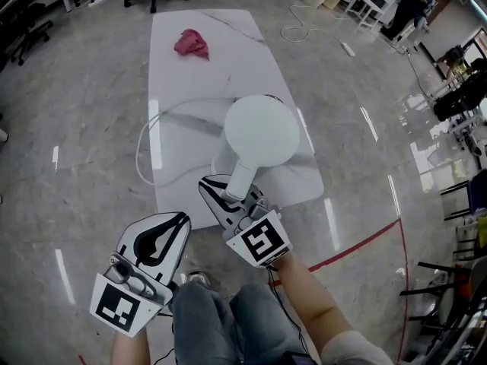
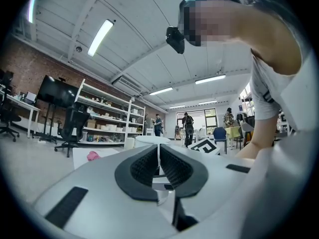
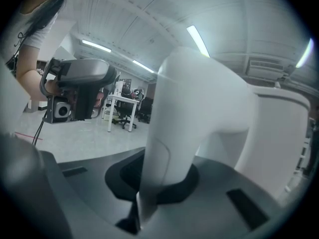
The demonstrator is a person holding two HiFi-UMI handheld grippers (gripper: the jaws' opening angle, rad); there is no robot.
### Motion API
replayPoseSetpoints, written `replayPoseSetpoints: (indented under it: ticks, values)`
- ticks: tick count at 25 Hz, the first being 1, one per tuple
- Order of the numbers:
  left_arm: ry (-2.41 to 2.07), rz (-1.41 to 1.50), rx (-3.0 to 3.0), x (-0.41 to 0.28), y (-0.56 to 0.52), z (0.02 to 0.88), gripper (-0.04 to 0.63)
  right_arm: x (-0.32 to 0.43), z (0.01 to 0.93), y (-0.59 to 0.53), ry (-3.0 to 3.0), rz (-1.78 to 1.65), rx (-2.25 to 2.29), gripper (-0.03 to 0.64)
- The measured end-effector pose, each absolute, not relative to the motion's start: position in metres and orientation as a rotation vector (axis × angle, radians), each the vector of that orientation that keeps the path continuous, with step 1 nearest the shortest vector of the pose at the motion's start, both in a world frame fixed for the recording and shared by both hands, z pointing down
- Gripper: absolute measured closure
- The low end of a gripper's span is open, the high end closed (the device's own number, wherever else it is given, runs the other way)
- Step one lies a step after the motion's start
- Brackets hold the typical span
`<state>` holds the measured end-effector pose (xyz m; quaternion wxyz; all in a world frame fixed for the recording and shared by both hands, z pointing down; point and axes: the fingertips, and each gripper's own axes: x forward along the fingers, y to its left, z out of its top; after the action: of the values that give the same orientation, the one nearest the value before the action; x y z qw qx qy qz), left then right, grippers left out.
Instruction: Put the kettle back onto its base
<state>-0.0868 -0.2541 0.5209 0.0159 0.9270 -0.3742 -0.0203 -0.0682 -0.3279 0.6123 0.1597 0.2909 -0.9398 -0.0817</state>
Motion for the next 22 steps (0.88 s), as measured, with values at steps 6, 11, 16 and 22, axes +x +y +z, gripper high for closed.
replayPoseSetpoints:
  ticks: [6,11,16,22]
  values:
    - [-1.154,-0.066,2.871,-0.088,-0.254,0.517,0.574,-0.064,0.610,-0.319,-2.715,-0.194,0.828,0.589]
    - [-1.149,-0.088,2.858,-0.088,-0.255,0.513,0.574,-0.066,0.612,-0.312,-2.712,-0.207,0.823,0.589]
    - [-1.133,-0.074,2.859,-0.085,-0.257,0.515,0.574,-0.072,0.615,-0.323,-2.775,-0.199,0.841,0.598]
    - [-1.134,-0.071,2.848,-0.087,-0.258,0.506,0.574,-0.063,0.612,-0.322,-2.759,-0.161,0.805,0.521]
